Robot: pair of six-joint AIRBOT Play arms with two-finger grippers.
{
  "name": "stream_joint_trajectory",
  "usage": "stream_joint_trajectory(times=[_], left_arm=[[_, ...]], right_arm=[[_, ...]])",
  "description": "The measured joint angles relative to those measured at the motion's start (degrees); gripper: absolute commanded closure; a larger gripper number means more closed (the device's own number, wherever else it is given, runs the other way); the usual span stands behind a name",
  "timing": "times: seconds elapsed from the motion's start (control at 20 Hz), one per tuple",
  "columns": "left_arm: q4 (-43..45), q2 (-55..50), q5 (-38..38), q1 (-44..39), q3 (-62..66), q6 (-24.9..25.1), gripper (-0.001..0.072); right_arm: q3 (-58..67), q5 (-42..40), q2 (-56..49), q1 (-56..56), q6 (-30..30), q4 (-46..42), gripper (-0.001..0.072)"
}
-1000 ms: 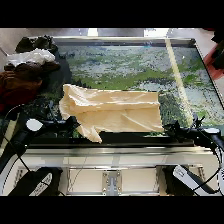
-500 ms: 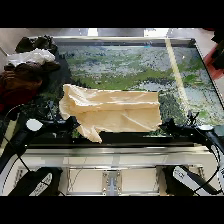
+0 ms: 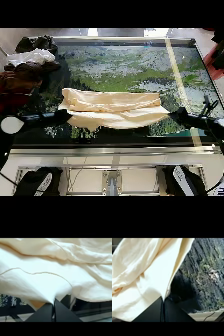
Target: Fold the shirts.
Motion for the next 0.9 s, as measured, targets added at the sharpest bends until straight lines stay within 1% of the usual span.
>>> stream_joint_trajectory(times=[0.1, 0.2, 0.35, 0.5, 0.7, 0.9], left_arm=[[2.34, 1.97, -2.82, 0.0, 2.47, -1.7, 0.0695], [3.3, 3.06, -4.81, 0.0, 4.57, -2.23, 0.0695], [3.96, 3.41, -5.6, 0.0, 6.16, -2.75, 0.0695], [4.24, 1.57, -5.73, 0.0, 6.73, -2.4, 0.0695], [4.2, -6.25, -0.44, -0.2, 7.02, 0.66, 0.0696], [3.91, -18.1, 4.68, -3.15, 7.06, 4.39, 0.0696]], right_arm=[[3.1, 2.08, 2.62, -2.12, 0.52, -0.68, 0.0671], [6.16, 3.5, 4.26, -3.23, 0.83, -0.55, 0.0671], [9.25, 4.0, 5.35, -3.98, 1.07, 0.37, 0.067], [10.45, 2.82, 5.6, -4.24, 1.22, 0.37, 0.0671], [10.97, -0.07, 4.09, -3.48, 1.22, -0.11, 0.0671], [11.1, -5.05, -1.01, 3.8, 2.21, -3.93, 0.0671]])
